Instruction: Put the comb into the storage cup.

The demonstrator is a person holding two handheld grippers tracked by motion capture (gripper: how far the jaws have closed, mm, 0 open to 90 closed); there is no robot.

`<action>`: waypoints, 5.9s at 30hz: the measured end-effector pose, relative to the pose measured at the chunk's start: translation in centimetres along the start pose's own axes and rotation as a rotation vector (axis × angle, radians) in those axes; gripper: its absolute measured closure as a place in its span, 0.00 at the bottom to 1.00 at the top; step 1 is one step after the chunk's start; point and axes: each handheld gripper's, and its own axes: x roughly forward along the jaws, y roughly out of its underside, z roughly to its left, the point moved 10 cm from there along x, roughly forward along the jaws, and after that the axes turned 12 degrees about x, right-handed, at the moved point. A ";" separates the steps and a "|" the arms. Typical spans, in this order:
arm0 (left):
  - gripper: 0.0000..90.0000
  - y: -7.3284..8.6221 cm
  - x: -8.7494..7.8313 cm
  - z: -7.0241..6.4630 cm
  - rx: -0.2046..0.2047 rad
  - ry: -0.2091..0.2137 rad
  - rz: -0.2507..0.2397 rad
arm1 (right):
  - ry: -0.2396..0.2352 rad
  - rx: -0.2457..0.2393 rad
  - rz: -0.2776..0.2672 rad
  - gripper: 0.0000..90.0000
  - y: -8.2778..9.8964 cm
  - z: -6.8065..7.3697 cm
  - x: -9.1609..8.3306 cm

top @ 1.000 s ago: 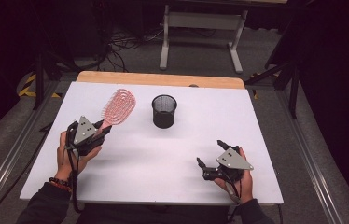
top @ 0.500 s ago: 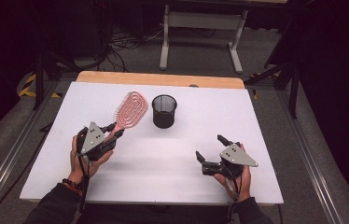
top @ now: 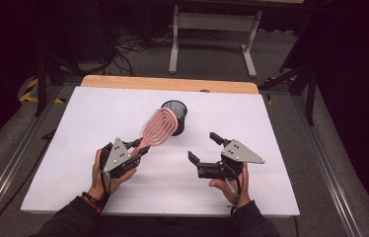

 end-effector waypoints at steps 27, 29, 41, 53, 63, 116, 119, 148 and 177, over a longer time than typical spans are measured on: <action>0.77 -0.2 2.0 -5.7 0.114 0.076 0.008 | -0.123 0.103 0.017 0.33 0.7 4.1 3.1; 0.77 0.1 2.0 -5.6 0.103 0.074 0.012 | -0.137 0.121 0.022 0.40 0.8 4.1 3.1; 0.77 0.6 2.6 -6.2 0.152 0.049 0.048 | -0.165 0.121 -0.023 0.68 0.7 4.4 2.3; 0.77 0.6 2.6 -6.1 0.171 0.042 0.045 | -0.190 0.102 -0.020 0.70 0.7 5.0 1.9; 0.69 0.9 2.8 -6.2 0.164 0.068 0.057 | -0.186 0.070 -0.031 0.70 0.2 4.8 1.5; 0.07 1.5 0.0 -1.9 0.076 0.196 -0.005 | -0.073 0.009 -0.075 0.70 -1.8 0.3 -0.9; 0.06 1.7 -0.5 -1.4 0.067 0.200 -0.010 | -0.071 0.008 -0.077 0.70 -1.9 0.1 -1.0; 0.08 5.3 -5.9 1.2 0.011 0.125 0.000 | -0.042 -0.003 -0.104 0.70 -2.8 -0.9 -2.1; 0.06 7.2 -7.6 0.8 -0.033 0.127 0.017 | 0.021 -0.070 -0.237 0.70 -9.5 -1.8 -3.1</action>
